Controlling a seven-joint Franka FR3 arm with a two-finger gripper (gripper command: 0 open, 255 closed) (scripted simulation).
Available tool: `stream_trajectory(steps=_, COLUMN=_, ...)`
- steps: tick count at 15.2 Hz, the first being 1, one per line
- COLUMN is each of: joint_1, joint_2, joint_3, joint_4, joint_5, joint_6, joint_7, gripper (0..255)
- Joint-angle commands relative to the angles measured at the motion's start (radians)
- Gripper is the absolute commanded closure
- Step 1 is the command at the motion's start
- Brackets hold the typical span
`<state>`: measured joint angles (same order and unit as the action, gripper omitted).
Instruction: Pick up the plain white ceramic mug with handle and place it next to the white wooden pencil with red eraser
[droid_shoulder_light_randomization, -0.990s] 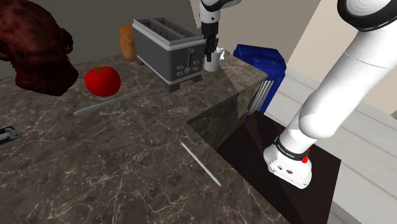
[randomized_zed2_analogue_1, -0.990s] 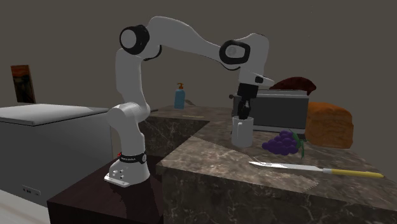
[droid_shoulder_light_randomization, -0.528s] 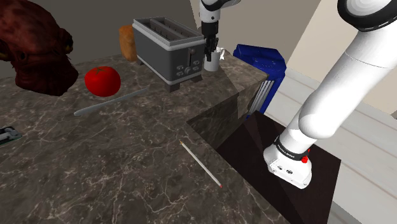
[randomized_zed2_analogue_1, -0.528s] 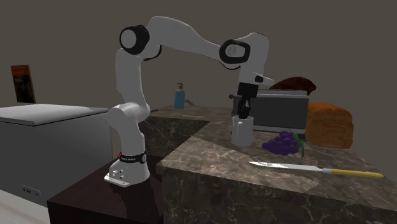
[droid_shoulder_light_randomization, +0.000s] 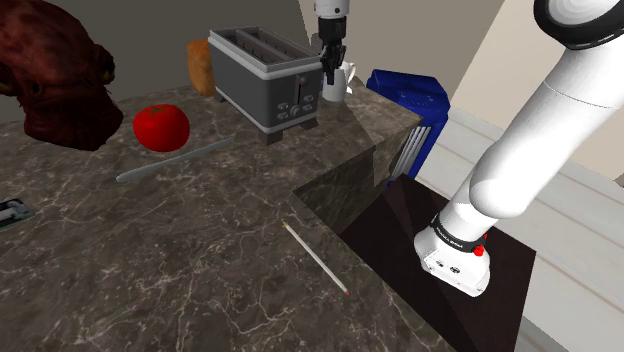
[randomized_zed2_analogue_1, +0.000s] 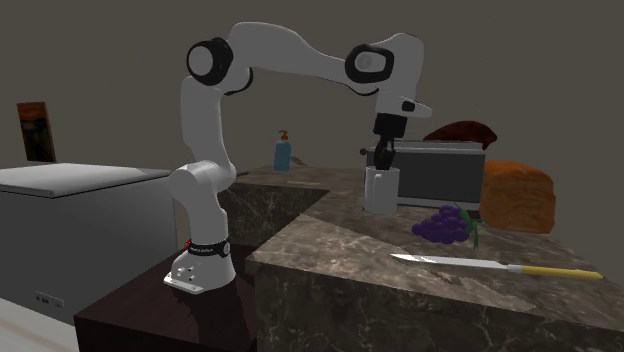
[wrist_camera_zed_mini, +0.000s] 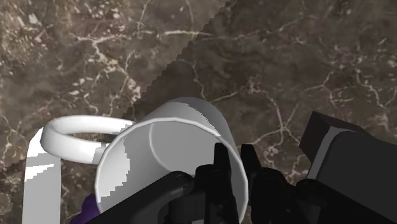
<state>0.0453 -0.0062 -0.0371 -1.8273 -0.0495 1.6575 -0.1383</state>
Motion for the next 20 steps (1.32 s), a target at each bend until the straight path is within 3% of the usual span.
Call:
stream_trajectory(steps=1, joint_1=-0.001, joint_2=0.0, joint_3=-0.001, joint_4=0.028, joint_5=0.0, joint_6=-0.029, joint_7=-0.002, gripper=255)
stream_trajectory(steps=20, joint_1=0.0, joint_2=0.041, joint_3=0.0, joint_4=0.336, joint_5=0.001, joint_6=-0.295, joint_7=-0.015, gripper=255)
